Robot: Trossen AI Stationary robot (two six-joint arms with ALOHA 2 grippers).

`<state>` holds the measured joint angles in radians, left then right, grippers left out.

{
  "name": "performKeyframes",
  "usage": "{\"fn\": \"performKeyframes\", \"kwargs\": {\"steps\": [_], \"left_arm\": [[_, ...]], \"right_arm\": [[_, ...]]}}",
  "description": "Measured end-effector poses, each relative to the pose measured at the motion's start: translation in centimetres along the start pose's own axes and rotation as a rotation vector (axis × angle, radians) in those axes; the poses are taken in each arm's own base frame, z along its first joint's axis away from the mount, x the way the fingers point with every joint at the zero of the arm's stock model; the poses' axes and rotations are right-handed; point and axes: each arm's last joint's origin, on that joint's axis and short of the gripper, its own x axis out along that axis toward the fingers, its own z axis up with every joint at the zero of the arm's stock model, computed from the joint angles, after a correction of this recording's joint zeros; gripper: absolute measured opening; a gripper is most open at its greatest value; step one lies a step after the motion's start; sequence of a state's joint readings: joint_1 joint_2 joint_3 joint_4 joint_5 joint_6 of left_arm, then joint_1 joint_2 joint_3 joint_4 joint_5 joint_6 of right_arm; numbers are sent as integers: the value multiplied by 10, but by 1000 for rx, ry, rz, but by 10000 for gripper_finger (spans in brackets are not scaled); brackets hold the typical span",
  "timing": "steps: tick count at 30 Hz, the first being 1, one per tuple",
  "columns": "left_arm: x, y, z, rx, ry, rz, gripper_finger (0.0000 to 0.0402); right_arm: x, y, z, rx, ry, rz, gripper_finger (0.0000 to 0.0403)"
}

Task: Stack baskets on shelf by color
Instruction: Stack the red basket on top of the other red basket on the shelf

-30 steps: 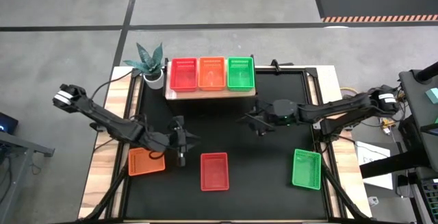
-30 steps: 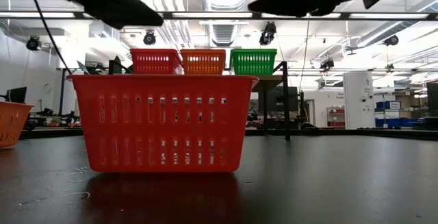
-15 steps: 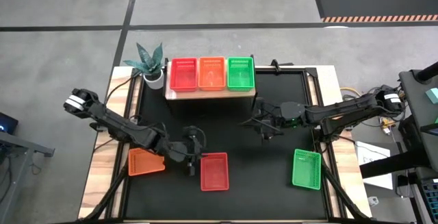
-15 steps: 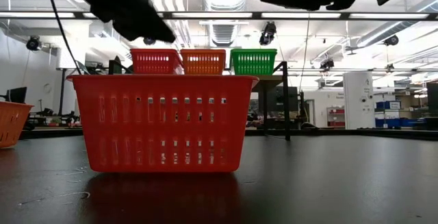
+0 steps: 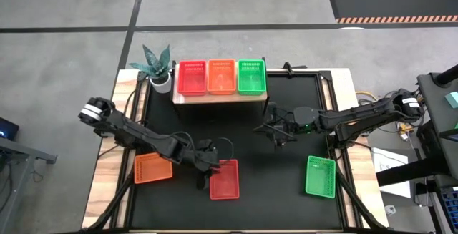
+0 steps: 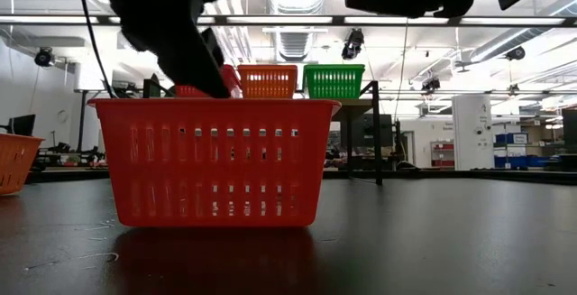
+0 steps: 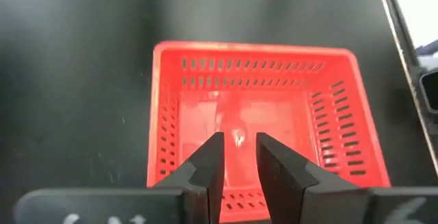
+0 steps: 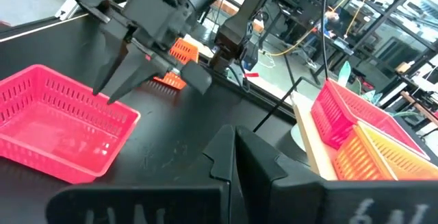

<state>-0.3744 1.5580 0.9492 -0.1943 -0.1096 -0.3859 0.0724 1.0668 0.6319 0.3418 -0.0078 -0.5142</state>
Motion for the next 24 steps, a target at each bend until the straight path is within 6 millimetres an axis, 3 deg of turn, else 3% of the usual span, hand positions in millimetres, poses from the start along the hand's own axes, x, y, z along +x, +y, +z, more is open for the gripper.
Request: {"fn": "performKeyframes", "kwargs": {"steps": [10, 24], "left_arm": [[3, 13, -2, -39, 9, 114, 68], [5, 20, -4, -23, 45, 134, 83]], "right_arm": [[0, 1, -2, 9, 21, 11, 9], [0, 2, -3, 16, 34, 19, 9]]}}
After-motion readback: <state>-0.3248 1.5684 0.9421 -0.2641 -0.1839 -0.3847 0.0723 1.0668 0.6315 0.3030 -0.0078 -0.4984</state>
